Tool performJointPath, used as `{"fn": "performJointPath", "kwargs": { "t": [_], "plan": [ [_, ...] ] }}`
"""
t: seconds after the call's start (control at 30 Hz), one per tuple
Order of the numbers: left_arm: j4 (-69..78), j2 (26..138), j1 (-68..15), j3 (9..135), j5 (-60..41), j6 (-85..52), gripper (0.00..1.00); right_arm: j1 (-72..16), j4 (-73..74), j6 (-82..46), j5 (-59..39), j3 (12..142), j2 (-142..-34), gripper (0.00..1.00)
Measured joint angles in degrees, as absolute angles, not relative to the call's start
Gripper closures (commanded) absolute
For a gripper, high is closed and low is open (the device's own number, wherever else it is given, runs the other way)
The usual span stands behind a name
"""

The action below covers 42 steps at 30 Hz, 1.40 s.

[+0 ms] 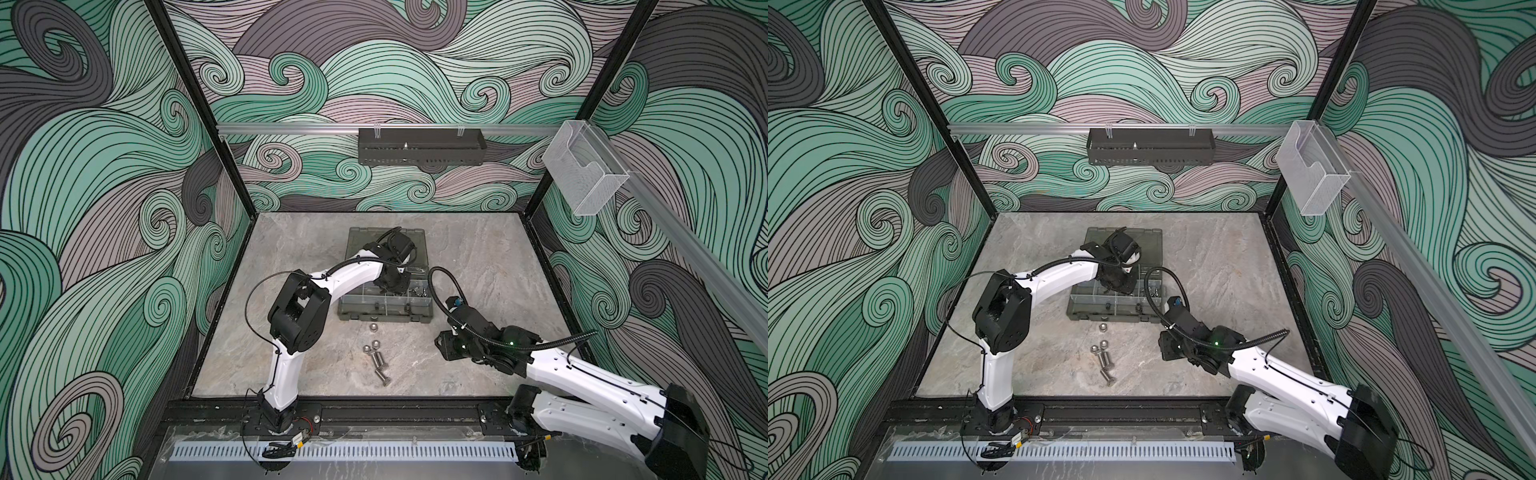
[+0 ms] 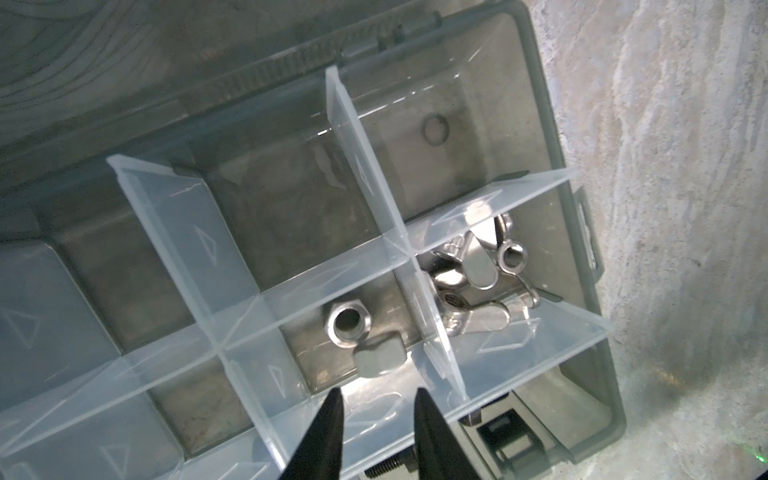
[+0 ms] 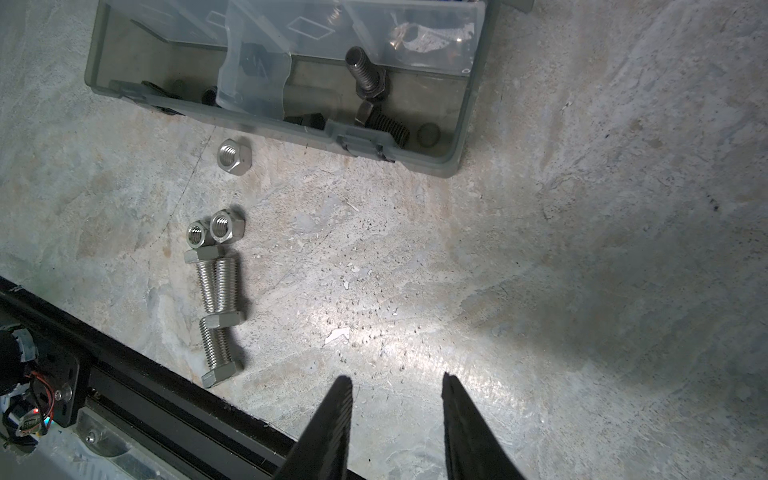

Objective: Sort the screws and nuts into containers
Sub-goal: 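Lift the hex nut with the left gripper into the middle compartment, then open the left gripper to release the hex nut, then withdraw the left gripper while the right gripper reaches toward the silver hex nuts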

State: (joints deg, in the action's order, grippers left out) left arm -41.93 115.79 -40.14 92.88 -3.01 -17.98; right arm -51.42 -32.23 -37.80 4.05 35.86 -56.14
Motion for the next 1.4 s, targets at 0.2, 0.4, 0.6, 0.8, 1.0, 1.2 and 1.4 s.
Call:
{"fn": "performJointPath", "kwargs": {
  "t": [0.2,0.4,0.6,0.8,1.0,1.2,1.4],
  "plan": [
    [-41.8,115.79,-40.12,92.88,-3.27,-18.13,0.66,-51.42,-32.45,-37.78,4.05,35.86,-56.16,0.62],
    [-40.97,115.22,-40.12,91.68,-3.46,-18.52,0.66,-51.42,-32.6,-37.76,4.05,35.86,-56.16,0.62],
    [-40.64,111.61,-40.05,87.35,-3.46,-18.76,0.66,-51.42,-32.62,-37.78,4.03,35.86,-56.34,0.62],
    [-39.62,106.28,-39.66,83.02,-3.49,-19.7,0.66,-51.42,-32.6,-37.91,4.03,35.86,-56.75,0.62],
    [-38.52,100.49,-39.11,78.81,-3.42,-20.4,0.66,-51.44,-32.4,-37.95,3.92,35.86,-58.17,0.62],
    [-37.54,93.49,-38.2,73.03,-3.25,-21.69,0.66,-52.03,-32.01,-37.89,3.51,36.23,-61.14,0.63],
    [-36.75,87.88,-36.93,66.76,-2.96,-23.11,0.66,-53.21,-30.37,-37.04,2.72,38.59,-66.11,0.63]
  ]
}}
